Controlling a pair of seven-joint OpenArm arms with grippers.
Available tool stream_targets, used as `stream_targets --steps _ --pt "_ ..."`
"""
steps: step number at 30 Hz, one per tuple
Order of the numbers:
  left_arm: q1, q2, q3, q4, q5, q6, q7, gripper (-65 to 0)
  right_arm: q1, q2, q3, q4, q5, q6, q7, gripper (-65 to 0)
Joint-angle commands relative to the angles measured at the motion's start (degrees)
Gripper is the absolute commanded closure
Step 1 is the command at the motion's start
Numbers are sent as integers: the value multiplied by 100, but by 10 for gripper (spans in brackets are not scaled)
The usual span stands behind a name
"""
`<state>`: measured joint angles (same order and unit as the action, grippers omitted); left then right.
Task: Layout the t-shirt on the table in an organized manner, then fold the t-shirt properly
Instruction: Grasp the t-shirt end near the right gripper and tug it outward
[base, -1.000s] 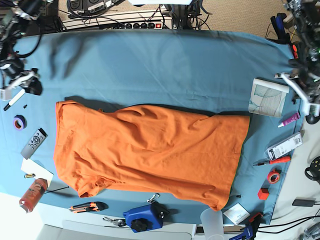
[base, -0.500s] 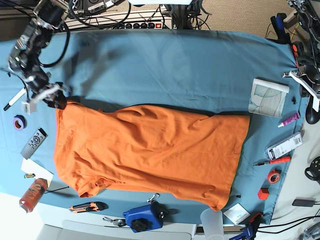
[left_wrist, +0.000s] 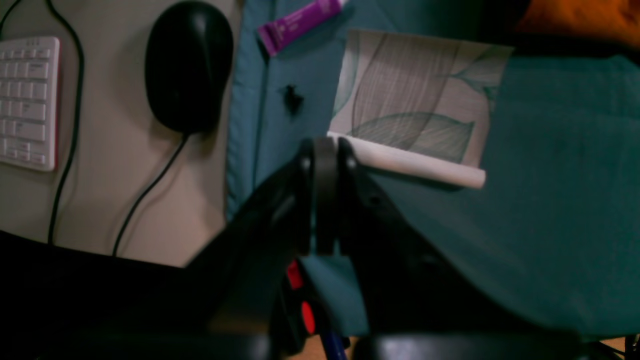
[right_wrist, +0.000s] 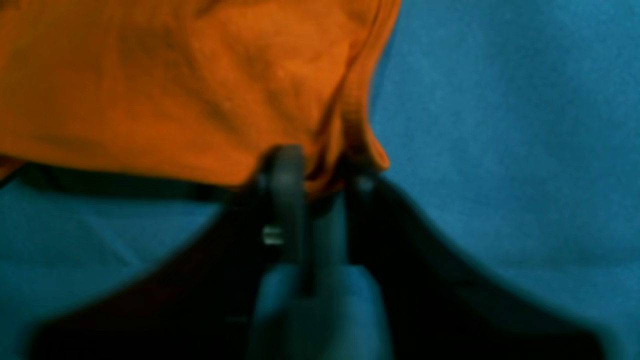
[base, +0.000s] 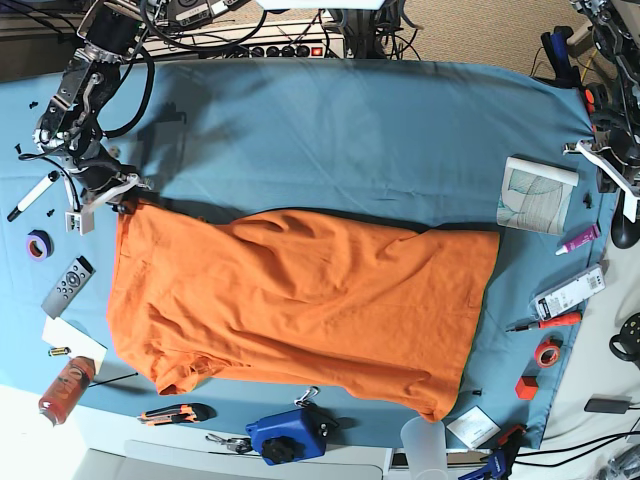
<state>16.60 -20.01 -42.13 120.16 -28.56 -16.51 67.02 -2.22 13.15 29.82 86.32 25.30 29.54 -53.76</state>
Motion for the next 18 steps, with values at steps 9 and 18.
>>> stream_targets --steps 9,18 --pt "-26 -94 -44 98 -24 0 -109 0 317 98 109 505 319 4 -256 0" --pt "-26 -94 -44 98 -26 0 -203 0 -455 98 1327 2946 1523 109 -981 0"
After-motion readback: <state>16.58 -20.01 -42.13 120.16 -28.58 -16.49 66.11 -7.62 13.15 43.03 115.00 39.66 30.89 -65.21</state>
